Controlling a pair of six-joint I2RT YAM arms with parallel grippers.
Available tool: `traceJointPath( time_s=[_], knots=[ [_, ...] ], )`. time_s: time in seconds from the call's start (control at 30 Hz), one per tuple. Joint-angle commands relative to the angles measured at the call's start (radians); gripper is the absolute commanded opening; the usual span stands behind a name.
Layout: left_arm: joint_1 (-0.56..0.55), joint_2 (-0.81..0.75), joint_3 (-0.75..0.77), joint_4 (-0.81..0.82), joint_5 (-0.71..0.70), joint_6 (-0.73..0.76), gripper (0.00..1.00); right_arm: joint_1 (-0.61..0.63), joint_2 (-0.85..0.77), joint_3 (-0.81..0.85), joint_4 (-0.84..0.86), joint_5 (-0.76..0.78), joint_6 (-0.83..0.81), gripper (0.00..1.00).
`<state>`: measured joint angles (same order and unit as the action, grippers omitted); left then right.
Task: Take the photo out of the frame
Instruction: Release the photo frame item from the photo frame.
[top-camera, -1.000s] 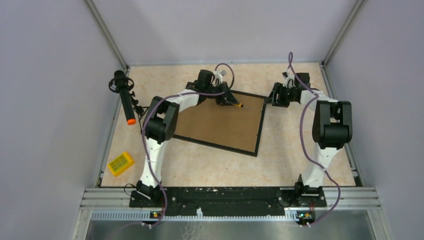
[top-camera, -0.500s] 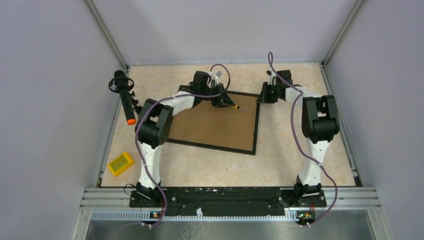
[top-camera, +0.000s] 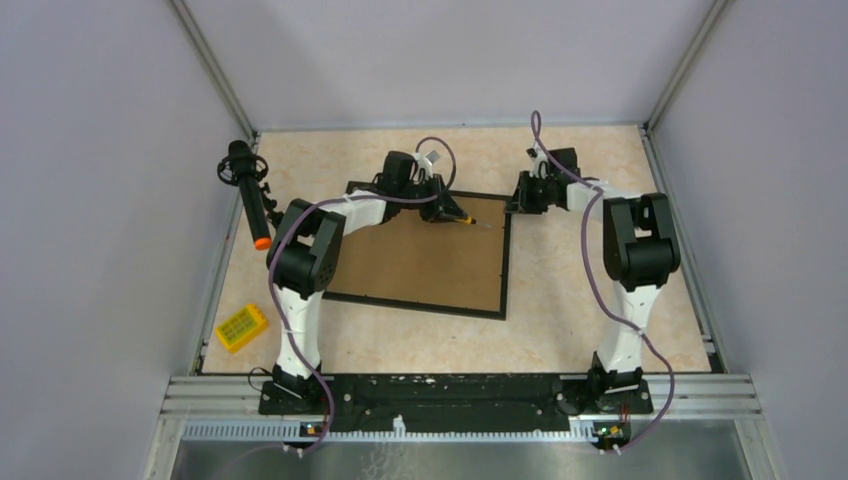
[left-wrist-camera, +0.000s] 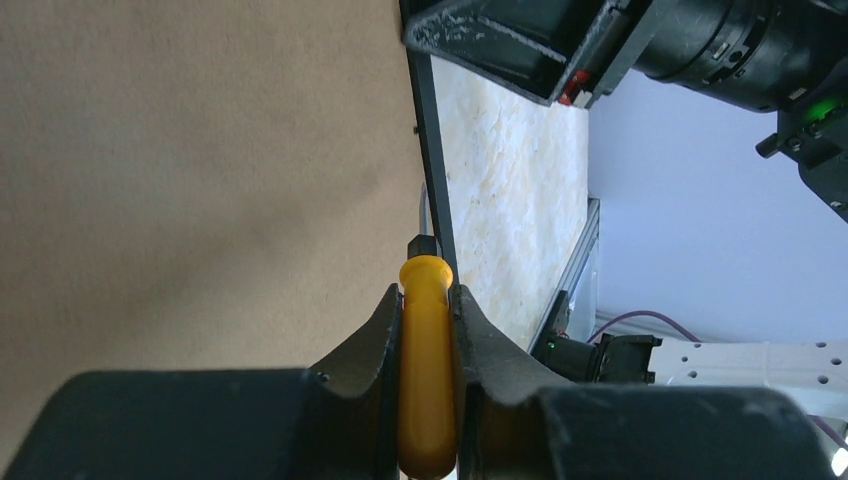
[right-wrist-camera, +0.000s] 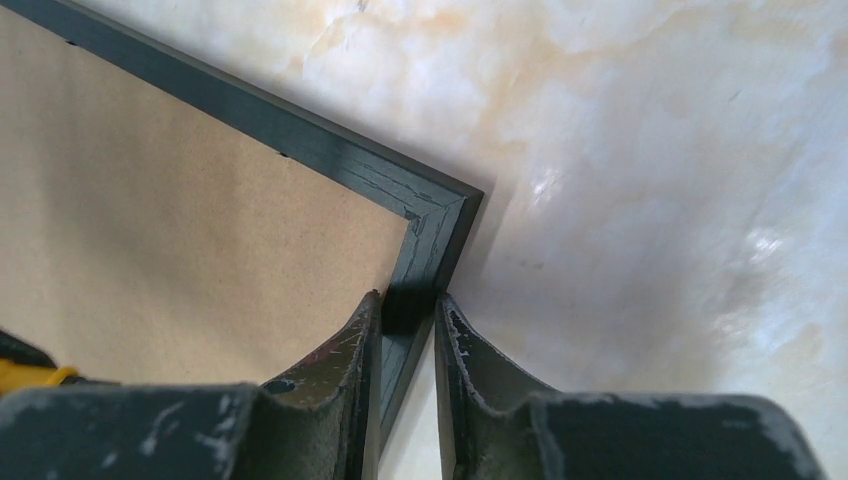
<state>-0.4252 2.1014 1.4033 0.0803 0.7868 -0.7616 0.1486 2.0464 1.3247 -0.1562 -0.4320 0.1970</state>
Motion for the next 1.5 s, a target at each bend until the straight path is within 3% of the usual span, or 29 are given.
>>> traceJointPath(
  time_s=[0.0,0.77,1.47],
  knots=[
    [0.002,-0.012,-0.035,0.127,-0.01,-0.053,0.0,0.036,-0.014,-0.11,-0.138,-0.045,0.025,0.09],
    [0.002,0.138,-0.058,0.236,0.122,-0.269,0.0,-0.004,-0.013,-0.168,-0.111,-0.113,0.03,0.03],
    [-0.001,0.171,-0.055,0.237,0.113,-0.299,0.0,-0.006,0.01,-0.168,-0.109,-0.114,0.028,0.0]
  ],
)
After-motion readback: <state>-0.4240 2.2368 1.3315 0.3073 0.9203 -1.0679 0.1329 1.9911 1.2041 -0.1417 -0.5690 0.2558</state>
